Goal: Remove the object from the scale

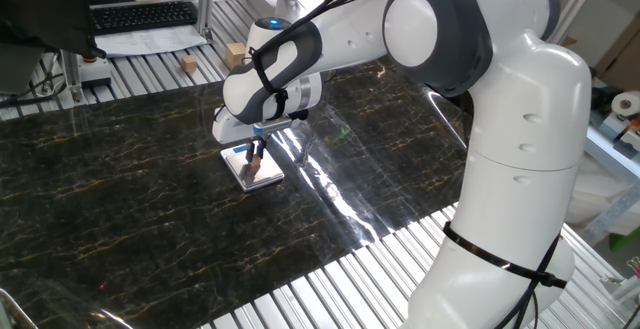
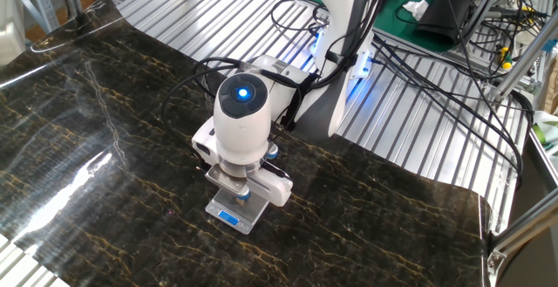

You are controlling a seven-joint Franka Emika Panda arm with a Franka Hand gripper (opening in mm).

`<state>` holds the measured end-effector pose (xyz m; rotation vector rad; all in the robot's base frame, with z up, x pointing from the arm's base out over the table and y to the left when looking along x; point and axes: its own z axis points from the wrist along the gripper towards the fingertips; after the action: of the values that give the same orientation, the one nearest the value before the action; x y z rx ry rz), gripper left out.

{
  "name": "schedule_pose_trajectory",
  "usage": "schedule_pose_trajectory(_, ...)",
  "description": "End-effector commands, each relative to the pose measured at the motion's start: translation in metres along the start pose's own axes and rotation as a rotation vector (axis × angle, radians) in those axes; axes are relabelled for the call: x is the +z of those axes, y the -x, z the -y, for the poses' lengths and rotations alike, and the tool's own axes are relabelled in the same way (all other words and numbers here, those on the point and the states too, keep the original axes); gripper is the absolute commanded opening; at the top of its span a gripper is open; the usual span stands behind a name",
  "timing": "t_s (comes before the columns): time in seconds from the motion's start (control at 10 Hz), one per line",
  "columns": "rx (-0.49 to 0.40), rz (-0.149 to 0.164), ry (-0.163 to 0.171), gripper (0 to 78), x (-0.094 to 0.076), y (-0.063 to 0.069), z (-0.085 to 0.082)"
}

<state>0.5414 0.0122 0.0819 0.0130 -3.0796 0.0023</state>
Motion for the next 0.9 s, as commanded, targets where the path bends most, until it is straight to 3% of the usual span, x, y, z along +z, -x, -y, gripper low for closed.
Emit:
schedule_pose_trajectory(0.1, -0.001, 0.004, -0.001, 1.3, -0.001, 0.001, 0.000)
schedule_pose_trajectory(0.2, 0.027, -0.003, -0.001, 1.3, -0.019, 0.001, -0.008)
schedule_pose_trajectory(0.9, 0.019, 0.002, 0.004, 1.3, -0.032, 0.005, -0.011)
